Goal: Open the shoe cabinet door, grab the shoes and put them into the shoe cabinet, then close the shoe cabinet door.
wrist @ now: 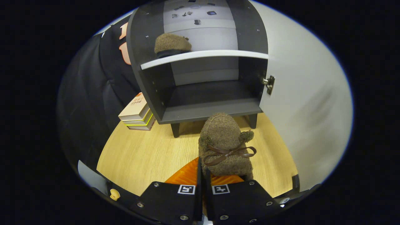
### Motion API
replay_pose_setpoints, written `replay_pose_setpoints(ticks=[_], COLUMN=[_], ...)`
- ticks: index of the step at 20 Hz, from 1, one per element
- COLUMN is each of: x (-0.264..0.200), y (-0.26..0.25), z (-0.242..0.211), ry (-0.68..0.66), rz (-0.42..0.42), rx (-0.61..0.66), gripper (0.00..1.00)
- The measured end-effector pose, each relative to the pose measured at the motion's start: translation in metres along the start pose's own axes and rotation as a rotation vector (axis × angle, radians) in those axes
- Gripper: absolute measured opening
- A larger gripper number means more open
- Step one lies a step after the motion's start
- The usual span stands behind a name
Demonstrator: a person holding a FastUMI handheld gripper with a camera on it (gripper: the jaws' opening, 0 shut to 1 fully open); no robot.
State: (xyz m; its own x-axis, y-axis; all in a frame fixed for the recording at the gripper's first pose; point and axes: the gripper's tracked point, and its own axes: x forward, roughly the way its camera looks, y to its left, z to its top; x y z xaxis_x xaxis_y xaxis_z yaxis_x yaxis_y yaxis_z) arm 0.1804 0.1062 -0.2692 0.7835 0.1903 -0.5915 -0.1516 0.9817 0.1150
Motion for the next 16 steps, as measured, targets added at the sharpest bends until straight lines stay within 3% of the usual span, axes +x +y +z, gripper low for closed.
replay_pose_setpoints(ticks=[8,16], x=[-0.049,-0.020], y=[-0.001,-0.012], z=[0.125,0.221], ry=[-0.177,-0.225], rz=[-0.004,-0.011], rx=[-0.064,-0.116], gripper=[0.05,0.05])
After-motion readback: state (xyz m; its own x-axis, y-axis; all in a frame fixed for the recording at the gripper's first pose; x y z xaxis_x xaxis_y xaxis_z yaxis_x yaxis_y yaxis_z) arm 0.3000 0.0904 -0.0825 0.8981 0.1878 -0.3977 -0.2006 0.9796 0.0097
